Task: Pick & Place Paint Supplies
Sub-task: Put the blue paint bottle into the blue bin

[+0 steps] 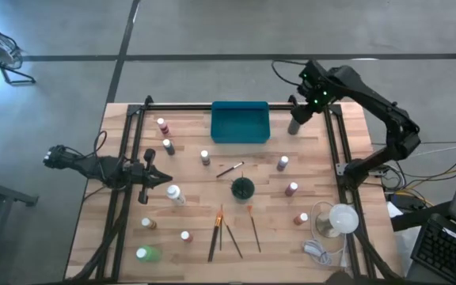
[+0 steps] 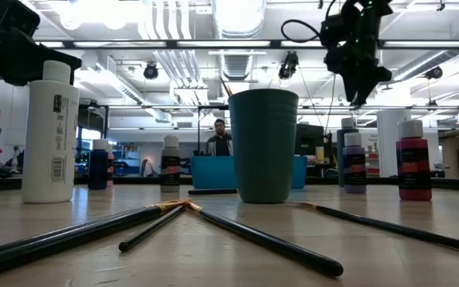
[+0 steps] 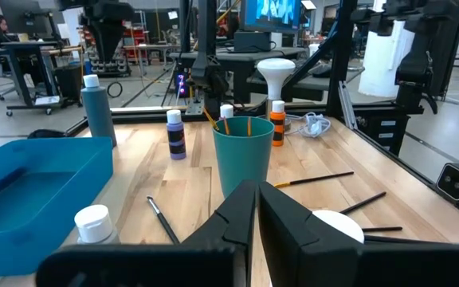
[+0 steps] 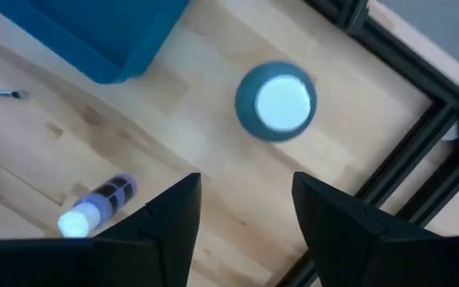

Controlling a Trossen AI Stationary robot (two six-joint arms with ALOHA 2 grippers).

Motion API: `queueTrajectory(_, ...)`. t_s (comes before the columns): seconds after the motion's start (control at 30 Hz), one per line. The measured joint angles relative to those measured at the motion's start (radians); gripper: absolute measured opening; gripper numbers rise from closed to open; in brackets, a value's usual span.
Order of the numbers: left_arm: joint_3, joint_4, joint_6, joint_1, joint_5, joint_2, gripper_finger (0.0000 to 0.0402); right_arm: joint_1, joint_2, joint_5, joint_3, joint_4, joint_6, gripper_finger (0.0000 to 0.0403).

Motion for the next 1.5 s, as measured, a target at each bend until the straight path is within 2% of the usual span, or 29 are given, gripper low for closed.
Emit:
queueTrajectory(0.4, 0.0, 0.0, 0.0, 0.0, 0.0, 0.0, 0.0026, -0.003, 0.137, 0.022, 0.077, -0.022, -0.028, 0.0248)
queueTrajectory(0.6, 0.0, 0.0, 0.0, 0.0, 0.0, 0.0, 0.0026, -0.007, 0.182, 0.084, 0.077, -0.019, -0.033, 0.0258)
queueTrajectory(1.1, 0.0, 0.0, 0.0, 0.0, 0.0, 0.0, 0.0026, -0.041, 0.225, 0.095, 0.076, 0.024, -0.056, 0.0219)
queueTrajectory(1.5, 0.0, 0.0, 0.0, 0.0, 0.0, 0.0, 0.0026, -0.041, 0.235, 0.091, 0.075, -0.024, -0.059, 0.0197)
